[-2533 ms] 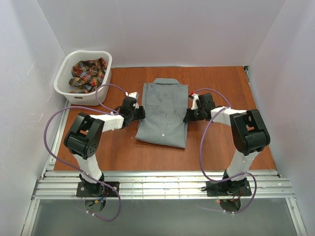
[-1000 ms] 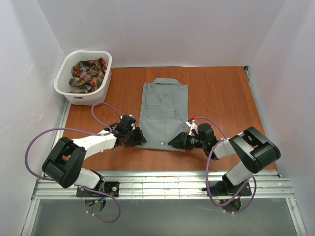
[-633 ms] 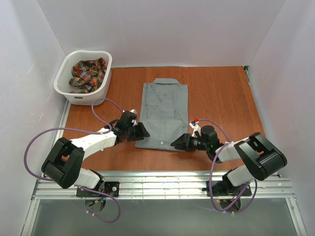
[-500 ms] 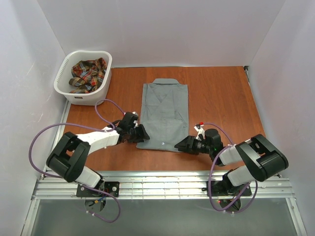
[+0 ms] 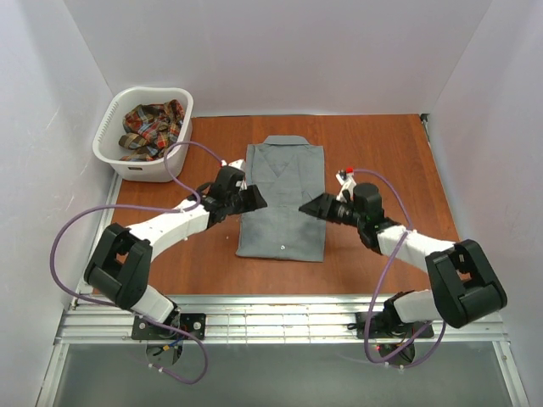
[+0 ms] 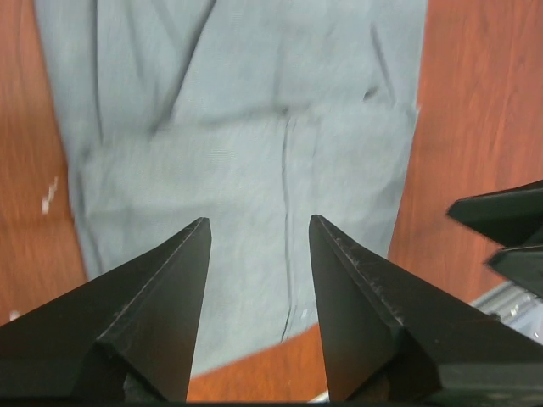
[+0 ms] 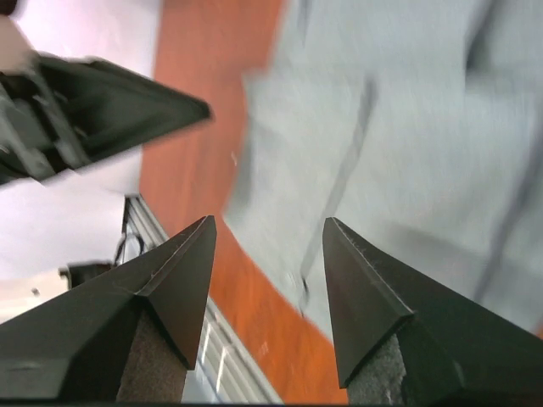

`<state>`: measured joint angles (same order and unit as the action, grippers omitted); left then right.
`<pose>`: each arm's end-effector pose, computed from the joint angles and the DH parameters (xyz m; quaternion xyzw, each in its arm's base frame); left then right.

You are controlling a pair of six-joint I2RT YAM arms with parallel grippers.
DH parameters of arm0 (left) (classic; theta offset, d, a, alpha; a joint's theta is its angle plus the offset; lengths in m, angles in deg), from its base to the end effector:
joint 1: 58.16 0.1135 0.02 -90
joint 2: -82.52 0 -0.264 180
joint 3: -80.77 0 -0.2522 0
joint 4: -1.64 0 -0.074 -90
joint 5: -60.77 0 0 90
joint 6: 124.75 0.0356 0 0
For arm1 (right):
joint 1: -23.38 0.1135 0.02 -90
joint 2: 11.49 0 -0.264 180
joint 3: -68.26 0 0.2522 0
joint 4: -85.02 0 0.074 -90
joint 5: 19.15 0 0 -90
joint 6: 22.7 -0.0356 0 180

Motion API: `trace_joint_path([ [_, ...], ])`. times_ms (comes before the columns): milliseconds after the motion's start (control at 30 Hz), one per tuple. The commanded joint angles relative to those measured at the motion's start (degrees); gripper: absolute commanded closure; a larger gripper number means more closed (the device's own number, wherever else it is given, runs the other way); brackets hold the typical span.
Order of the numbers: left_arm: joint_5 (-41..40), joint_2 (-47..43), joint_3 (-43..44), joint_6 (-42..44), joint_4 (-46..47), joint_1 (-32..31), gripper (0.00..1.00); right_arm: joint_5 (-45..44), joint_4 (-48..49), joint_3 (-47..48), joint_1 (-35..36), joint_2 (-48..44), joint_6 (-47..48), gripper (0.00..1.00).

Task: Fold and stack the long sleeve shirts
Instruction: Fold the shirt

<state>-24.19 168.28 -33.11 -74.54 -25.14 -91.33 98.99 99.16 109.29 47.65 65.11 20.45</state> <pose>0.2607 -0.1741 0.2127 -0.0373 0.9270 -0.2533 0.2739 0.2320 0.1230 0.1851 0.0226 0.8128 0.4812 0.3277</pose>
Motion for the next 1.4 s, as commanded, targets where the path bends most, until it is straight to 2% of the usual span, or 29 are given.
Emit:
trace_joint_path([
  [0,-2.84,5.55,5.72,4.54,-0.34,0.03,0.56,-1.51,-3.56,9.01,-1.94,5.91,4.05,0.52],
  [133,-3.02,12.76,9.77,5.16,-0.34,0.38,0.57,-1.16,-2.77,15.35,-3.0,16.18,3.96,0.52],
  [300,-3.28,19.27,11.54,4.28,0.62,0.74,0.57,-0.19,2.15,13.0,-5.72,22.79,2.82,0.53],
  [533,-2.05,22.44,12.59,3.14,0.97,1.0,0.57,1.3,4.0,5.96,-10.82,23.78,6.67,0.53],
  [600,-2.14,19.37,12.51,3.4,0.63,1.0,0.52,1.3,2.08,5.69,-11.88,20.72,8.87,0.53],
  [800,-6.08,4.88,9.26,1.66,-7.71,0.91,0.26,-4.13,-22.68,11.31,-11.09,8.86,26.79,0.49],
  [833,-6.35,1.73,8.56,1.04,-9.47,0.91,0.18,-5.45,-25.59,12.01,-9.96,7.18,28.64,0.47],
  [933,-5.14,-2.59,4.43,-2.04,-17.11,0.91,0.11,-10.64,-36.14,11.59,-6.62,1.38,32.35,0.41],
  [1033,0.48,-6.81,-2.5,-4.24,-20.47,0.82,0.1,-14.07,-43.53,9.74,-3.55,-4.07,31.82,0.38],
  [1100,1.46,-9.71,-7.06,-4.94,-21.43,0.74,0.1,-16.26,-46.95,8.42,-0.47,-7.49,31.56,0.37],
  [1200,2.34,-12.27,-10.42,-5.91,-21.88,0.65,0.16,-18.03,-49.43,7.98,4.7,-10.23,33.21,0.37],
  [1367,4.36,-11.58,-13.42,-6.61,-19.95,0.56,0.22,-24.78,-54.0,10.87,14.73,-8.58,38.14,0.38],
])
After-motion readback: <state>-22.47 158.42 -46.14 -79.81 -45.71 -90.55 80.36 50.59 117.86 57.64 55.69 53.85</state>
